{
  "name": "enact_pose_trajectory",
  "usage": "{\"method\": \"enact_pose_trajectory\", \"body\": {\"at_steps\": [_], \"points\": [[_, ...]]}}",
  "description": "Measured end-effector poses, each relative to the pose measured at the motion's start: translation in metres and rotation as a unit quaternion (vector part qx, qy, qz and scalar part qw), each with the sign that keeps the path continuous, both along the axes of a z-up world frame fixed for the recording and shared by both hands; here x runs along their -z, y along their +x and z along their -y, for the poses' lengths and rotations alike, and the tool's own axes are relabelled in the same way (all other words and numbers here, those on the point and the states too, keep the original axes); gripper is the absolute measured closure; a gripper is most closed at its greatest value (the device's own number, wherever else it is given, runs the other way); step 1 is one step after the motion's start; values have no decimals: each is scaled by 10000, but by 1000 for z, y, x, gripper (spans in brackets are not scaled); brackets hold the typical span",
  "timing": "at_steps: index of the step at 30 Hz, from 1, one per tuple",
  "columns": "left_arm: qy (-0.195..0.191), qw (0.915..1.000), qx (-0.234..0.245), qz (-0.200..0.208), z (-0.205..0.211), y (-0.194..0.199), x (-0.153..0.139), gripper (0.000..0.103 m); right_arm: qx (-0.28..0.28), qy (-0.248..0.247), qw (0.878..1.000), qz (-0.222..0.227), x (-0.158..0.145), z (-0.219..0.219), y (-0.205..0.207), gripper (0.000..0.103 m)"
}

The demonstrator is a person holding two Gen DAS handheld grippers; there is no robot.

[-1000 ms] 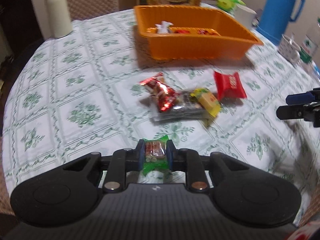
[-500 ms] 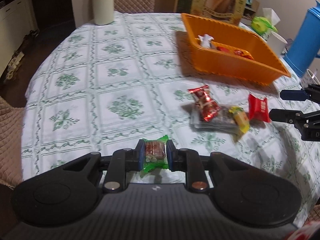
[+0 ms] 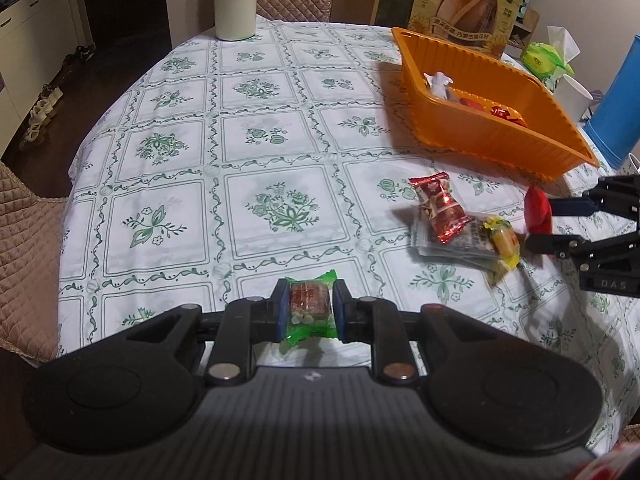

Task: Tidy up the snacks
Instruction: 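Grasp the red packet with the right gripper while the left holds its green candy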

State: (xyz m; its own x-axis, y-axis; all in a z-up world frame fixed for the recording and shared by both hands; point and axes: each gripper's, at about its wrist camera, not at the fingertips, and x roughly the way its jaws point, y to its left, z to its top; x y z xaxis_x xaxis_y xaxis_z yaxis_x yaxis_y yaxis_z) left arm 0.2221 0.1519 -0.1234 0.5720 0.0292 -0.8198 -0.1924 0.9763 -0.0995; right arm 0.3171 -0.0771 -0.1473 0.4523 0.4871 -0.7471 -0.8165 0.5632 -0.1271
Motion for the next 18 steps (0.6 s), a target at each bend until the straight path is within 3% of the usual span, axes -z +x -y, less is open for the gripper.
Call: {"method": "enact_pose_trajectory", "body": {"at_steps": [3, 18], "points": [[9, 10000, -10, -5, 0, 1, 0, 83, 32, -43, 9999, -87, 4, 0, 1, 65], [69, 9999, -8, 78, 2, -5, -7, 83, 1106, 843, 9871, -797, -9, 34, 14, 72]]}}
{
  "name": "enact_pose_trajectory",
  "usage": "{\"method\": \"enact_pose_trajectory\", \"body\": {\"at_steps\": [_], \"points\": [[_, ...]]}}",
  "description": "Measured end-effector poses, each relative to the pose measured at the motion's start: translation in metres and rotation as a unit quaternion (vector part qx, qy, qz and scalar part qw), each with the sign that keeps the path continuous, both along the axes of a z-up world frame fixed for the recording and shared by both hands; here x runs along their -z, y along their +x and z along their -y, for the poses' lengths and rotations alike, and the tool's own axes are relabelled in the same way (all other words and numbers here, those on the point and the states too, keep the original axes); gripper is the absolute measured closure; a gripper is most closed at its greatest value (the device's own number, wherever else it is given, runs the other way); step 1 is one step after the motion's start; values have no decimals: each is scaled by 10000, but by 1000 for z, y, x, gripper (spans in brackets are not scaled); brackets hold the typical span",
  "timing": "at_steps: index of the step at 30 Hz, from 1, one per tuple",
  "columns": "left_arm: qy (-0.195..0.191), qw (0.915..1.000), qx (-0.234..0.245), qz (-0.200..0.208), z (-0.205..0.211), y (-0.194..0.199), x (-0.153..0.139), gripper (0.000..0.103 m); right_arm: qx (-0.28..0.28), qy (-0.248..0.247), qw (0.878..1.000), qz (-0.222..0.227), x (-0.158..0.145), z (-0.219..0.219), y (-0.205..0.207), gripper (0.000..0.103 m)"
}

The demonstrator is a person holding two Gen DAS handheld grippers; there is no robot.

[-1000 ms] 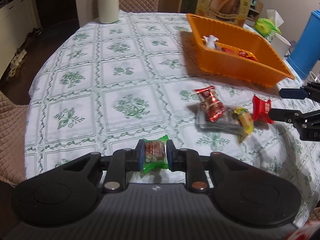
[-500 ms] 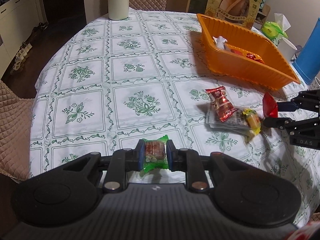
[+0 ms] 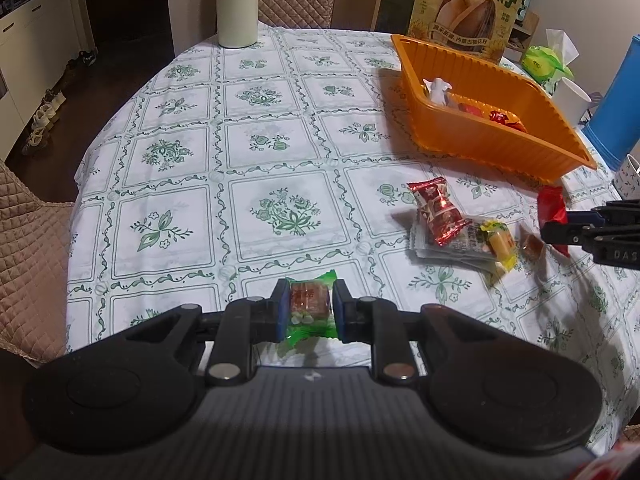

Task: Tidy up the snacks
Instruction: 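Grasp the red packet with the right gripper while the left holds its green candy, then carry the green candy and red packet over the orange tray with both grippers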

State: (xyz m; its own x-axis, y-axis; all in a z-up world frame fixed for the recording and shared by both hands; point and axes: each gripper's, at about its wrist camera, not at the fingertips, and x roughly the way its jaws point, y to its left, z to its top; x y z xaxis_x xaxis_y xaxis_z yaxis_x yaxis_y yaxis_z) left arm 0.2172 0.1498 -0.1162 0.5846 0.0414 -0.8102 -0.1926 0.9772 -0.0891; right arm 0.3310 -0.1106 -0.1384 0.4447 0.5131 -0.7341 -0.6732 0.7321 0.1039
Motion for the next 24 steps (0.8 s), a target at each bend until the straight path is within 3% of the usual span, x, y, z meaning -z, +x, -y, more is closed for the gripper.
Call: {"method": "enact_pose_trajectory", "body": {"at_steps": [12, 24], "points": [[65, 9995, 231, 224, 11, 8, -16, 83, 534, 253, 9982, -88, -18, 32, -9, 73], [175, 9934, 924, 660, 48, 49, -47, 83, 964, 535, 9939, -28, -45, 56, -2, 73]]}}
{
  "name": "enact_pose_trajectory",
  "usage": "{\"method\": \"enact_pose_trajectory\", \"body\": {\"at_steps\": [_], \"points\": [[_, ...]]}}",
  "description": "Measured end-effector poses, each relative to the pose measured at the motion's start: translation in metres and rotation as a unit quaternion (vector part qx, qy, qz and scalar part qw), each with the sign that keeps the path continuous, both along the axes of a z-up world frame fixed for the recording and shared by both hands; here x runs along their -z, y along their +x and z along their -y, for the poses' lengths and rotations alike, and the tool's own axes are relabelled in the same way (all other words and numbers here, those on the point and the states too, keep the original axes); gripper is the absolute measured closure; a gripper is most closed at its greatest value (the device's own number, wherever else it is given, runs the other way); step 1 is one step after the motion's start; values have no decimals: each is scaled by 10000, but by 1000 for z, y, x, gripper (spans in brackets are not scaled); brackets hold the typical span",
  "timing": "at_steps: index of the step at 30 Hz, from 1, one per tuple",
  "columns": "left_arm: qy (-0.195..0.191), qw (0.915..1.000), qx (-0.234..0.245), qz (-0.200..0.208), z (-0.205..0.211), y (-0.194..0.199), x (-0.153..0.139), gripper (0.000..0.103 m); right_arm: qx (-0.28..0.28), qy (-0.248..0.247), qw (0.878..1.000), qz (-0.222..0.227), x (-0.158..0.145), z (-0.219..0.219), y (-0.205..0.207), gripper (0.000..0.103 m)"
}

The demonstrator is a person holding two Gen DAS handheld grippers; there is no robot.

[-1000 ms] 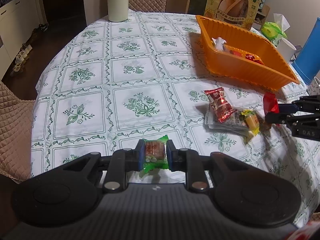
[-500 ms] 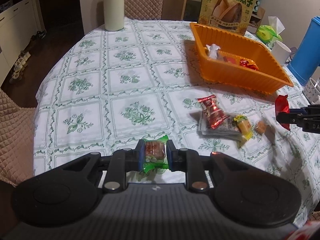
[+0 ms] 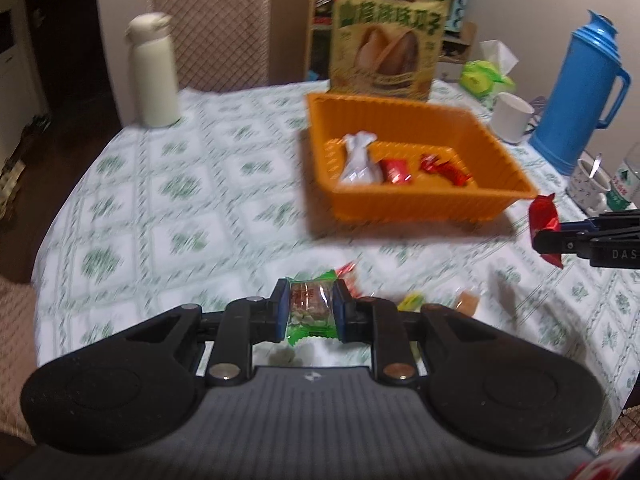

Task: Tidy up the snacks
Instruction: 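Carry the green candy and red packet over the orange tray with both grippers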

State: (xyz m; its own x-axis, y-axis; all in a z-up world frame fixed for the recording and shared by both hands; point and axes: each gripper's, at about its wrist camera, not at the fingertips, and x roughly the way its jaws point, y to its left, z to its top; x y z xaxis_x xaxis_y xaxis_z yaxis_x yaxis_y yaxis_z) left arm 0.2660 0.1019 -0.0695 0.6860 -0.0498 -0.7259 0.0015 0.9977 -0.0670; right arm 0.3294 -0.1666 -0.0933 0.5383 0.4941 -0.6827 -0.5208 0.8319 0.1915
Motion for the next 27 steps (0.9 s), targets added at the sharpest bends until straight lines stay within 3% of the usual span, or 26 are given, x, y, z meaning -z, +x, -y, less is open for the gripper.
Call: {"method": "enact_pose_trajectory", "body": {"at_steps": [16, 27], "points": [[-49, 9941, 894, 612, 66, 89, -36, 83, 383, 403, 9983, 155, -33, 12, 48, 73], [-395, 9912, 1120, 578, 90, 141, -36, 83, 566, 608, 9965, 61, -36, 13, 88, 73]]}}
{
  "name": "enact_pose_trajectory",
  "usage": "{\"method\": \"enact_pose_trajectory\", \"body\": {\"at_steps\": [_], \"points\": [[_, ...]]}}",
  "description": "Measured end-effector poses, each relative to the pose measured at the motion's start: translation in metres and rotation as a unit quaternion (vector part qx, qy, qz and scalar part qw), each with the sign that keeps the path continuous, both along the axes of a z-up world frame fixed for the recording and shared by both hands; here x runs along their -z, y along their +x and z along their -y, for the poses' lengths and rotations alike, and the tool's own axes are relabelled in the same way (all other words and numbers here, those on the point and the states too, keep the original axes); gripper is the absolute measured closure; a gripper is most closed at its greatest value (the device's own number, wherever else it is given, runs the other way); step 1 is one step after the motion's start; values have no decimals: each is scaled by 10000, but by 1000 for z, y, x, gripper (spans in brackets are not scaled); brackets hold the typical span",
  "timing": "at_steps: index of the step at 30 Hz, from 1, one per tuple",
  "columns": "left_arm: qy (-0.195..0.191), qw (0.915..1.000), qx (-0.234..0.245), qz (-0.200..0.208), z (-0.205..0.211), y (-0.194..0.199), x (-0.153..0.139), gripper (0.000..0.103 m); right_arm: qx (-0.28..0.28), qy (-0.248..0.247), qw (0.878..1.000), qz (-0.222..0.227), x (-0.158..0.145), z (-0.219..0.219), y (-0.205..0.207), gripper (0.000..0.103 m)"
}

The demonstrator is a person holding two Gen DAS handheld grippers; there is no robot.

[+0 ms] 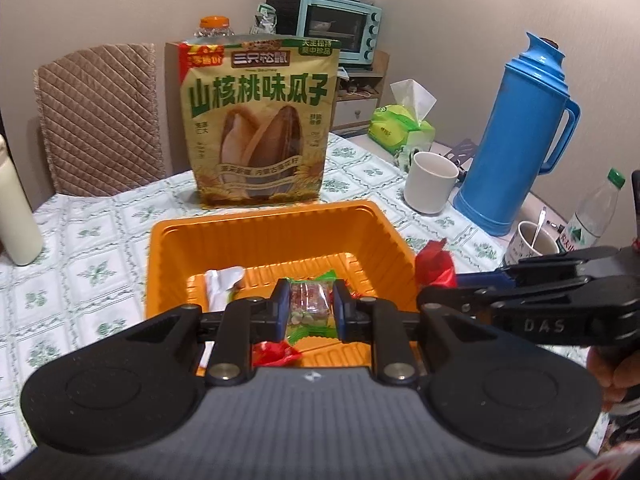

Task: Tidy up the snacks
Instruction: 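Carry the green candy and red packet over the orange tray with both grippers, then open both grippers to drop the green candy and red packet into the tray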

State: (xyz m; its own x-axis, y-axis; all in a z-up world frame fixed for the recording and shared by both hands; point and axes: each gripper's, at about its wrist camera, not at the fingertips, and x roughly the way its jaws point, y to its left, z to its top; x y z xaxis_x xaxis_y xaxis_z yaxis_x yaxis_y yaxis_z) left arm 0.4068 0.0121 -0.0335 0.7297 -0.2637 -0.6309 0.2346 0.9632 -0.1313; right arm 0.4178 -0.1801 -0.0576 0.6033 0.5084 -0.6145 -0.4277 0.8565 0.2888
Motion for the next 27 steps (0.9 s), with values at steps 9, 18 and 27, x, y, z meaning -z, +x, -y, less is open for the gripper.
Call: {"method": "enact_pose_trajectory", "body": {"at_steps": [9, 18, 27], "points": [[-71, 9995, 120, -292, 12, 28, 18, 83, 240, 9, 9996, -138, 11, 6, 23, 73], [-100, 9987, 198, -451, 21, 40, 32, 83, 383, 49, 9989, -260, 20, 14, 28, 73], [-95, 9987, 51, -498, 10, 42, 31, 82, 399, 104, 9988, -278, 20, 15, 29, 73]]}}
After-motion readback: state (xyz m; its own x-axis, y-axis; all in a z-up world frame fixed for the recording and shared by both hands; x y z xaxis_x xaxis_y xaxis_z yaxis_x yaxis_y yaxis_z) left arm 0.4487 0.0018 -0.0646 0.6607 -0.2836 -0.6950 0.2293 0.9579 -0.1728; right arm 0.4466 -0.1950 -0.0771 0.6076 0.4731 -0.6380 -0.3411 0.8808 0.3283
